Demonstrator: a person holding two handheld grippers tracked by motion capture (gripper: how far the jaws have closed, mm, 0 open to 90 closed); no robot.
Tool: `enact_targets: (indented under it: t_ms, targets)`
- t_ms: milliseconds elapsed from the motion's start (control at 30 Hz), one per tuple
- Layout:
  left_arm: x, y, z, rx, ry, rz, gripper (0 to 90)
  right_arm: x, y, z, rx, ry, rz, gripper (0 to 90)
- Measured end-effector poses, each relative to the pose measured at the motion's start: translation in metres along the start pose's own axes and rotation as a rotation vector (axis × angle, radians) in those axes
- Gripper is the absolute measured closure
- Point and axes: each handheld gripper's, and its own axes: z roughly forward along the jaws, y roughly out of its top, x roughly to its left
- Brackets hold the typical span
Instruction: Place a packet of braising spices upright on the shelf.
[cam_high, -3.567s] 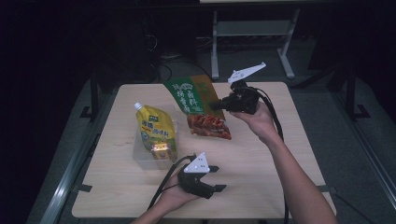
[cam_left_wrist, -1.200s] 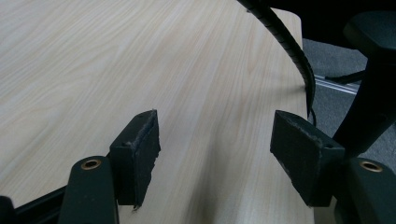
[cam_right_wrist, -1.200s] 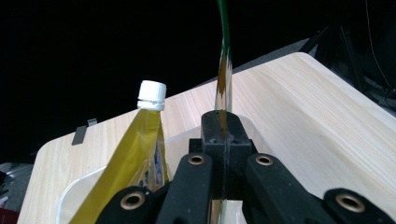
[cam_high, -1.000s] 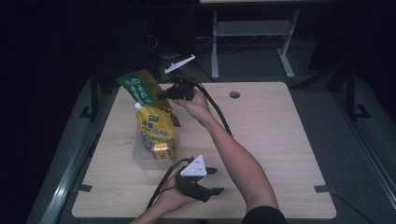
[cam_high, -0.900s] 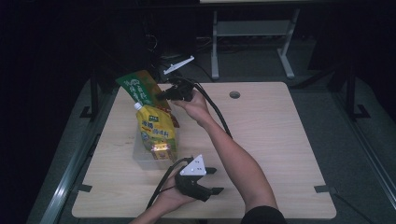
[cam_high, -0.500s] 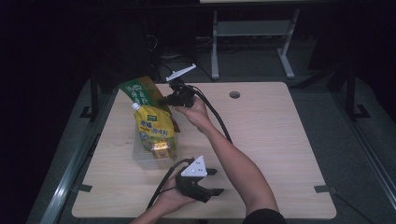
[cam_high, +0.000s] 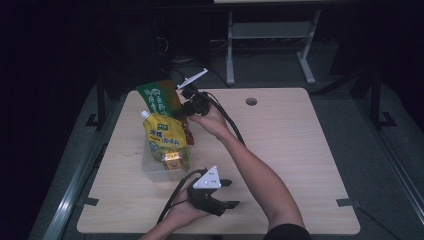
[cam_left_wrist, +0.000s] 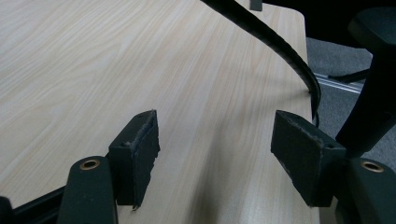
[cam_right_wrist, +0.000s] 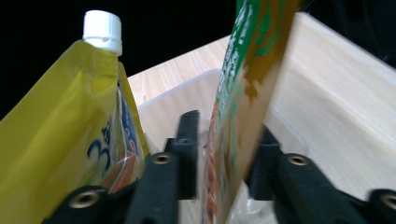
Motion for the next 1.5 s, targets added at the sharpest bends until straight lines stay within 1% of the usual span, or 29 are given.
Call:
enact_targets:
  t_ms: [33,100,133,167,233,267,300,367,400,433,467,533,567,600,733,767,833,867,900,933,967,1000,1033,1067,1100,1167,1300,1367,1500]
  targets:
    - [0.0,0.0,0.0,0.006,0.0,0.005,31.7,-0.001,0.004,0.004,0.02,0.008,0.012,62.4]
    - [0.0,0.0,-0.001,0.005,0.001,0.004,31.7,-0.003,0.008,0.009,0.05,0.012,0.02,61.4]
    - [0.0,0.0,-0.001,0.003,0.001,0.003,31.7,-0.005,0.011,0.013,0.077,0.023,0.052,63.5]
    - [0.0,0.0,-0.001,0.001,0.002,0.003,31.7,-0.007,0.012,0.016,0.086,0.021,0.049,69.0]
    - [0.0,0.0,-0.001,0.002,0.001,0.004,31.7,-0.008,0.014,0.018,0.1,0.002,0.049,80.0]
    - [0.0,0.0,-0.001,0.004,0.0,0.004,31.7,-0.009,0.014,0.019,0.111,0.007,0.053,86.1]
    - [0.0,0.0,0.0,0.002,0.001,0.005,31.7,-0.009,0.014,0.019,0.111,0.013,0.058,88.1]
    - [0.0,0.0,0.0,0.001,0.002,0.009,31.7,-0.007,0.013,0.019,0.112,0.001,0.058,89.2]
    - [0.0,0.0,-0.001,0.005,0.003,0.011,31.7,-0.005,0.01,0.018,0.103,-0.003,0.057,89.5]
    - [0.0,0.0,-0.001,0.001,0.005,0.012,31.7,-0.005,0.008,0.017,0.092,0.004,0.059,89.6]
    - [-0.001,0.0,0.0,-0.01,0.004,0.001,31.7,-0.004,0.005,0.015,0.07,0.017,0.072,89.7]
    - [0.0,0.0,-0.001,-0.002,0.005,0.011,31.7,-0.001,0.001,0.011,0.024,0.029,0.09,89.8]
    - [-0.001,0.0,-0.001,0.001,0.005,0.011,31.7,0.001,0.0,0.01,0.009,0.037,0.086,89.8]
    - [-0.001,0.0,-0.001,-0.002,0.005,0.01,31.6,0.004,0.0,0.008,0.002,0.021,0.068,89.8]
    - [-0.002,0.001,-0.001,-0.002,0.005,0.015,31.6,0.011,0.003,0.003,-0.051,0.025,0.061,89.8]
    - [-0.002,0.001,-0.001,0.003,0.004,0.016,31.6,0.012,0.003,0.003,-0.067,0.033,0.068,89.9]
    - [-0.002,0.0,-0.001,0.004,0.001,0.015,31.5,0.012,0.002,0.003,-0.096,0.043,0.064,89.8]
    - [-0.002,0.0,0.0,0.004,0.001,0.021,31.5,0.011,0.001,0.003,-0.103,0.043,0.066,89.8]
    - [-0.002,0.0,0.0,0.005,-0.002,0.02,31.5,0.009,-0.003,0.006,-0.116,0.053,0.068,89.8]
    - [-0.002,0.0,0.0,0.005,-0.002,0.021,31.5,0.008,-0.006,0.008,-0.122,0.05,0.08,89.8]
    - [-0.002,0.0,0.0,0.005,-0.001,0.022,31.5,0.007,-0.009,0.01,-0.123,0.044,0.087,89.9]
    - [-0.002,0.0,-0.001,0.002,0.0,0.023,31.5,0.006,-0.012,0.013,-0.116,0.048,0.094,89.8]
    - [-0.002,0.0,-0.001,0.0,0.001,0.025,31.5,0.006,-0.016,0.016,-0.103,0.037,0.091,89.8]
    - [-0.002,0.0,-0.002,-0.004,0.002,0.022,31.5,0.005,-0.018,0.018,-0.095,0.04,0.087,89.8]
    - [-0.001,0.0,-0.002,-0.001,0.003,0.022,31.5,0.005,-0.022,0.02,-0.097,0.055,0.081,89.8]
    - [-0.001,0.0,-0.002,-0.001,0.003,0.022,31.5,0.004,-0.026,0.018,-0.104,0.06,0.082,89.8]
    - [-0.002,0.0,-0.002,-0.003,0.005,0.023,31.5,0.001,-0.033,0.016,-0.09,0.061,0.082,89.8]
    - [-0.002,0.0,-0.002,0.002,0.007,0.027,31.5,0.0,-0.037,0.013,-0.098,0.062,0.088,89.7]
    - [-0.003,0.0,-0.002,0.001,0.008,0.029,31.5,0.004,-0.04,0.01,-0.097,0.054,0.086,89.7]
